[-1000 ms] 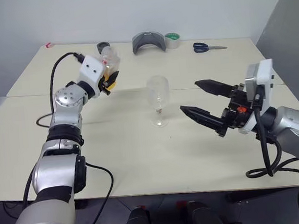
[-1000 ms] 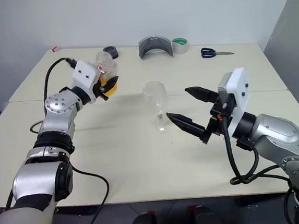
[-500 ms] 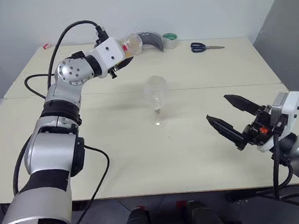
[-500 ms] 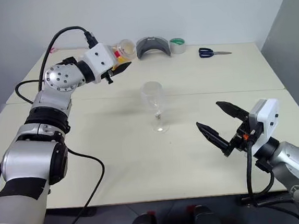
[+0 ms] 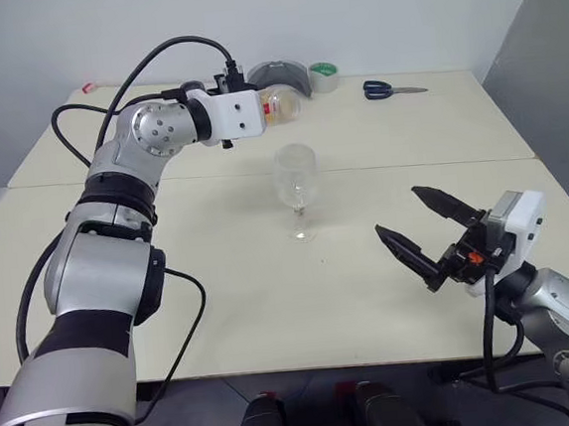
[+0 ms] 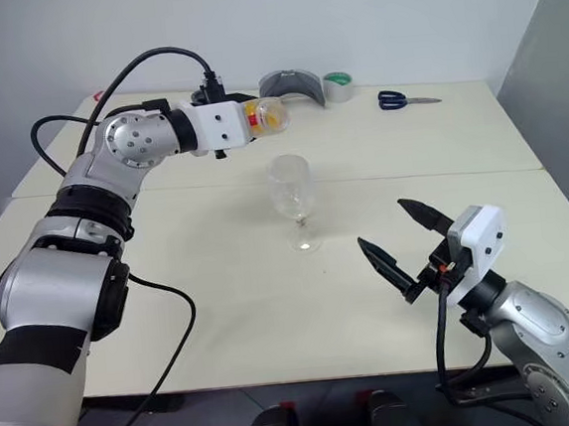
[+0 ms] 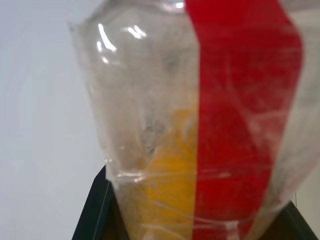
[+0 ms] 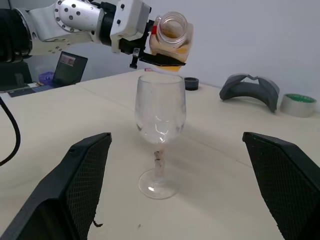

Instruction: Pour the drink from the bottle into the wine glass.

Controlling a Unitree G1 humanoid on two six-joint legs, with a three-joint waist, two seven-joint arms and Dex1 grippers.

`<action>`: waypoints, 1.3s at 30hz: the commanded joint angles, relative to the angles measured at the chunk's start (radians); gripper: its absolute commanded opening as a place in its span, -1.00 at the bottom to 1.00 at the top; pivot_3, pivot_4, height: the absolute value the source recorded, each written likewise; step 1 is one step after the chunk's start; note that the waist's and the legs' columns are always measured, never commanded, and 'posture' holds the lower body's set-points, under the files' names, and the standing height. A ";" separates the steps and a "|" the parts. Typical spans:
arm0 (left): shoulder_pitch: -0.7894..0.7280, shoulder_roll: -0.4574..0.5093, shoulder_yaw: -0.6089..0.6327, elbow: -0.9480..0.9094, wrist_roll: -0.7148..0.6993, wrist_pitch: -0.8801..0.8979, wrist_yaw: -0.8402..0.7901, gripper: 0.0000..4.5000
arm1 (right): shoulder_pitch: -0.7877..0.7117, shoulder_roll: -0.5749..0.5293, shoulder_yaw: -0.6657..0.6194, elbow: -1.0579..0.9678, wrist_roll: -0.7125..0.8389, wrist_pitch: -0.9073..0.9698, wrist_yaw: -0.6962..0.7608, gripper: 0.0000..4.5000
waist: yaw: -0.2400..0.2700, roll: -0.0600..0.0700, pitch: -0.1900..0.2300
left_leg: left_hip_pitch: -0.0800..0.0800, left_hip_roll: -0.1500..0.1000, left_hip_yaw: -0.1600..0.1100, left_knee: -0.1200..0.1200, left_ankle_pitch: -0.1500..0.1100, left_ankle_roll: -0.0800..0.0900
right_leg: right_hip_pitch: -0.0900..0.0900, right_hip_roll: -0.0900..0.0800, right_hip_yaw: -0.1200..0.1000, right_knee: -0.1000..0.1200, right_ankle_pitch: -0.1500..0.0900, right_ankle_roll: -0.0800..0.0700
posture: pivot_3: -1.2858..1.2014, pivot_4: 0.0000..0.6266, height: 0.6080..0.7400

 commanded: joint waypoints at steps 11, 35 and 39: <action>-0.095 0.049 -0.107 0.012 0.170 -0.088 0.189 -0.27 | -0.030 0.018 0.003 -0.024 -0.016 -0.012 -0.002 1.00 | 0.001 0.000 0.000 | 0.000 0.000 0.000 0.000 0.000 0.000 | 0.000 0.000 0.000 0.000 0.000 0.000 | 0.03 -0.52 1.00; -0.163 0.068 -0.224 0.050 0.321 -0.113 0.369 -0.27 | -0.040 0.038 0.013 -0.002 -0.034 -0.011 -0.001 1.00 | 0.001 0.000 0.000 | 0.001 0.000 0.001 0.001 0.000 0.000 | 0.000 0.000 0.000 0.002 0.000 0.000 | 0.03 -0.52 1.00; -0.171 0.071 -0.242 0.052 0.344 -0.117 0.393 -0.27 | -0.043 0.039 0.016 0.005 -0.037 -0.012 0.001 1.00 | 0.001 0.000 0.000 | 0.001 0.000 0.001 0.001 0.000 0.000 | 0.000 0.000 0.000 0.002 0.000 0.000 | 0.03 -0.52 1.00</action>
